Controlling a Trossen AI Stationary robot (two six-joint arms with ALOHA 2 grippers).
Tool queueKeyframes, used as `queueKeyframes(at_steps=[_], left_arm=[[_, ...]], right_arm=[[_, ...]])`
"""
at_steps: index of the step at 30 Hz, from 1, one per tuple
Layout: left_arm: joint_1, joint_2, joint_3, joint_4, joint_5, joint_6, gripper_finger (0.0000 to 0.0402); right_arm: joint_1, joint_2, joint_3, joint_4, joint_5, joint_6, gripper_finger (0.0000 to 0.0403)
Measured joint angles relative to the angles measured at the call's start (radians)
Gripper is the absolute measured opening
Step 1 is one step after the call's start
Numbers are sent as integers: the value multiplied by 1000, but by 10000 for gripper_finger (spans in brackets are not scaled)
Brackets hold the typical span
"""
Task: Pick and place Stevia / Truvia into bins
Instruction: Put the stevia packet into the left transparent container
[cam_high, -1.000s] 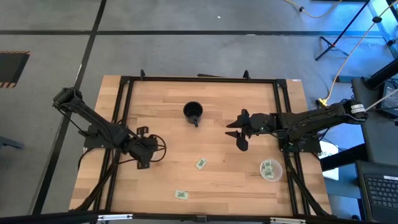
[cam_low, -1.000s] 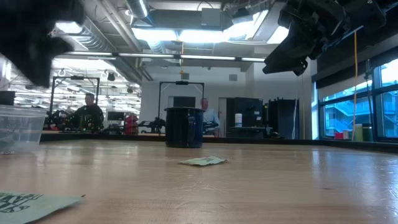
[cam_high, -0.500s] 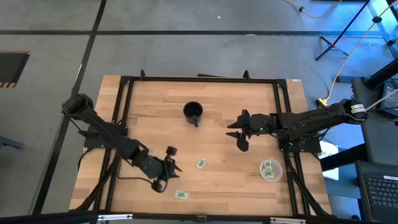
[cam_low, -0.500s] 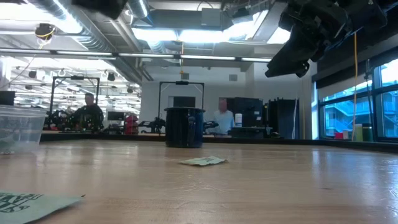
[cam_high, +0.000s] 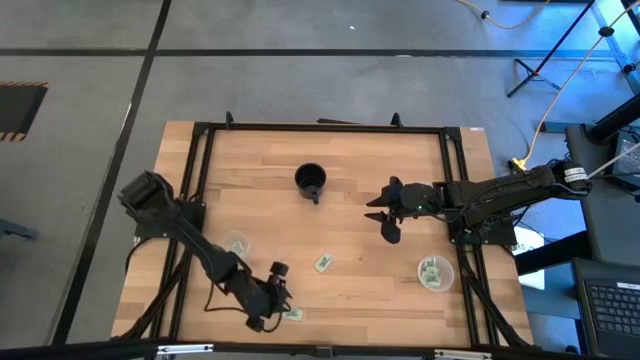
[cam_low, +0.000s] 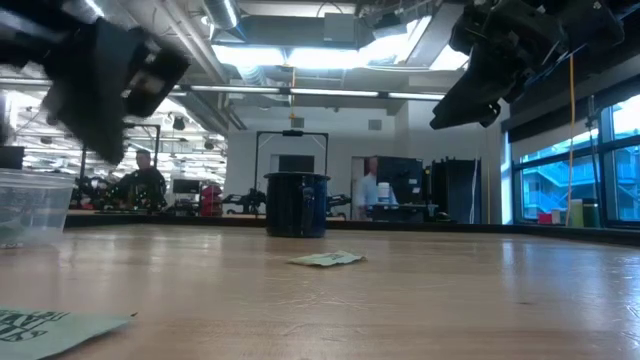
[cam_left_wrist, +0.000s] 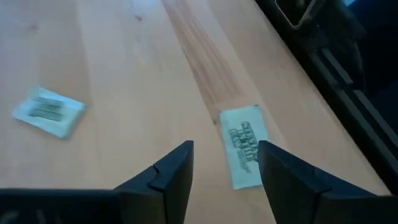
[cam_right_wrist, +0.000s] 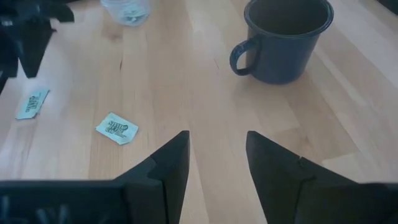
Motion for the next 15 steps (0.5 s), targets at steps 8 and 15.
queueKeyframes(at_steps=[8,15], left_arm=[[-7,121,0,113,20,-100,173],[-15,133,1,150,40,-166,174]], right_arm=[[0,0,0,0,0,28,162],[0,0,0,0,0,28,162]])
